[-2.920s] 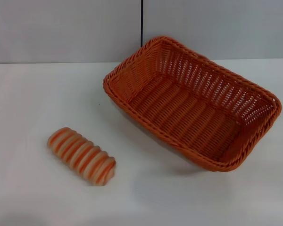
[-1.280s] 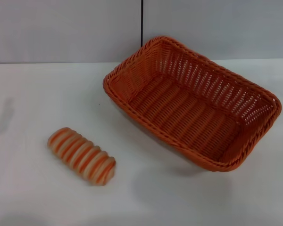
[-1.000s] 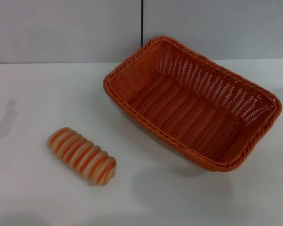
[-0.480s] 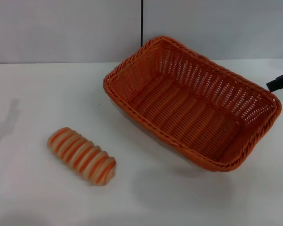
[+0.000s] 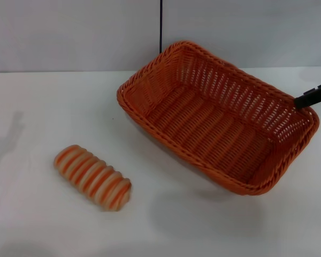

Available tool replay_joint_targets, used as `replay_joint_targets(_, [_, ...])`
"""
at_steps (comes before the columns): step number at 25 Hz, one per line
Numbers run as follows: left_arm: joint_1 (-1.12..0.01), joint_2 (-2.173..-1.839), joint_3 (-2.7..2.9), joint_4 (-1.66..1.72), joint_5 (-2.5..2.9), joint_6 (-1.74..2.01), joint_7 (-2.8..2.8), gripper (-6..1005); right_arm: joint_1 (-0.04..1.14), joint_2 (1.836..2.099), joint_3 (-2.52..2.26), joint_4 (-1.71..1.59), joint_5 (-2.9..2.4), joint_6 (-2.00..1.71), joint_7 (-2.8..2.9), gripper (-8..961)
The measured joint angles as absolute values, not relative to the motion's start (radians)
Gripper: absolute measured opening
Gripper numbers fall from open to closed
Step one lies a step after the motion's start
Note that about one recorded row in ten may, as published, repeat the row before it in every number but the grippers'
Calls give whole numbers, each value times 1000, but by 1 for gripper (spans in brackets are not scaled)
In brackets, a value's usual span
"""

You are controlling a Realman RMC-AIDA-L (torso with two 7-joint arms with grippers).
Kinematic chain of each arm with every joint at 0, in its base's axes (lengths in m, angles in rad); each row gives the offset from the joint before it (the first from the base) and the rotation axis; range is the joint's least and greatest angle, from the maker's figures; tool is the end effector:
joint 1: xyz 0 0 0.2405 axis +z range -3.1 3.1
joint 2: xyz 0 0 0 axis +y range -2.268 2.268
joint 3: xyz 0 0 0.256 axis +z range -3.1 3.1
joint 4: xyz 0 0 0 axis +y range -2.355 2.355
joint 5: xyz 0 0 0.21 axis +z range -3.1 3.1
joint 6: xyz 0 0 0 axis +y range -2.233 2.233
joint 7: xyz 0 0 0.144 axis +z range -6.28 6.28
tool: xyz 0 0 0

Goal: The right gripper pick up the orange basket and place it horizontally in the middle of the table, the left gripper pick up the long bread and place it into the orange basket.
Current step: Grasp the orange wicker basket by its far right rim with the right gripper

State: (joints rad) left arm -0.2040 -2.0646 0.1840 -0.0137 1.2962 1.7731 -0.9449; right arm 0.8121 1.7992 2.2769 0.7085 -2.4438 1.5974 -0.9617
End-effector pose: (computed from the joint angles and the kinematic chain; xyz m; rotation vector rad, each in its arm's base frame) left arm -0.3537 0.2162 0.0422 -1.3356 -0.8137 -1.4417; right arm 0.2473 0.4038 0.0941 -2.6322 1.2003 -0.1822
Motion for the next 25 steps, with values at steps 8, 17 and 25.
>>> replay_joint_targets(8, [-204, -2065, 184, -15, 1296, 1773, -947, 813, 803, 1825, 2273, 684, -2444, 1575, -974, 363])
replay_joint_targets(17, [-198, -2065, 184, -19, 1296, 1773, -952, 814, 773, 1837, 2278, 671, -2444, 1545, -1005, 350])
replay_joint_targets(25, [-193, -2065, 186, -23, 1296, 1778, -954, 814, 710, 1860, 2308, 755, -2404, 1556, -1032, 173])
